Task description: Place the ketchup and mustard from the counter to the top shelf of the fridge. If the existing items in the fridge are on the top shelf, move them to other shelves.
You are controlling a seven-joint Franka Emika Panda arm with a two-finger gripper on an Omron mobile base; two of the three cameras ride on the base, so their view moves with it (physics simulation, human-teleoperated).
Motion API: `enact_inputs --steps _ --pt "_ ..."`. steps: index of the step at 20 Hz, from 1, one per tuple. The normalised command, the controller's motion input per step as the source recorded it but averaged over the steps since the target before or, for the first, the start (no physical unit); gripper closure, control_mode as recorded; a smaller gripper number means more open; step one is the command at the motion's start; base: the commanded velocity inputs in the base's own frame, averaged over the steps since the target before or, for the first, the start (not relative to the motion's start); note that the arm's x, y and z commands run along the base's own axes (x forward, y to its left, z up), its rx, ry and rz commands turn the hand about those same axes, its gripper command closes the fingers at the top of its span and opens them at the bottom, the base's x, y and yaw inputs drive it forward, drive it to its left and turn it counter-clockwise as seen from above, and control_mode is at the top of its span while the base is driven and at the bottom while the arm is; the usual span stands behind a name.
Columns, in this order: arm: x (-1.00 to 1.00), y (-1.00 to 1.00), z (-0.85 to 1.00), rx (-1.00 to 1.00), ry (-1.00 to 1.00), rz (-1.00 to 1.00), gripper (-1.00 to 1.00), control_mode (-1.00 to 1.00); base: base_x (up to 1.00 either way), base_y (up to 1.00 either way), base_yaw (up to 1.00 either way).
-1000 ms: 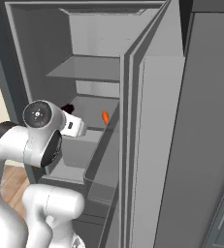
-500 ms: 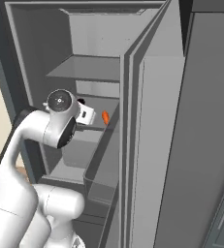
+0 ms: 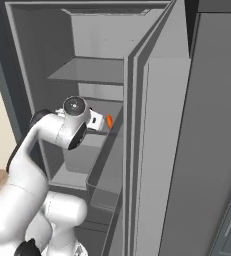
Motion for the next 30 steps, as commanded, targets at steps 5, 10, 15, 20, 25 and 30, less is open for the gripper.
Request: enact_inputs --steps 5,10,15,20,25,30 --pt "0.62 0.0 -0.12 0.0 0.0 0.02 1.0 -1.0 0.0 0.0 0.0" --pt "0.49 0.0 -0.32 -0.01 0.05 0.03 1.0 -1.0 0.0 0.0 0.0" --pt "0.47 0.04 -0.26 -0.04 0.05 0.02 1.0 -1.0 0.0 0.0 0.0" --pt "0.36 0.07 -0.19 -0.03 0.1 0.03 1.0 -1.0 0.0 0.0 0.0" --pt "0.21 0.11 -0.27 -0.04 0.03 0.03 1.0 -1.0 0.0 0.0 0.0" --pt "0.38 0.14 -0.17 -0.04 0.0 0.0 1.0 -1.0 0.0 0.0 0.0"
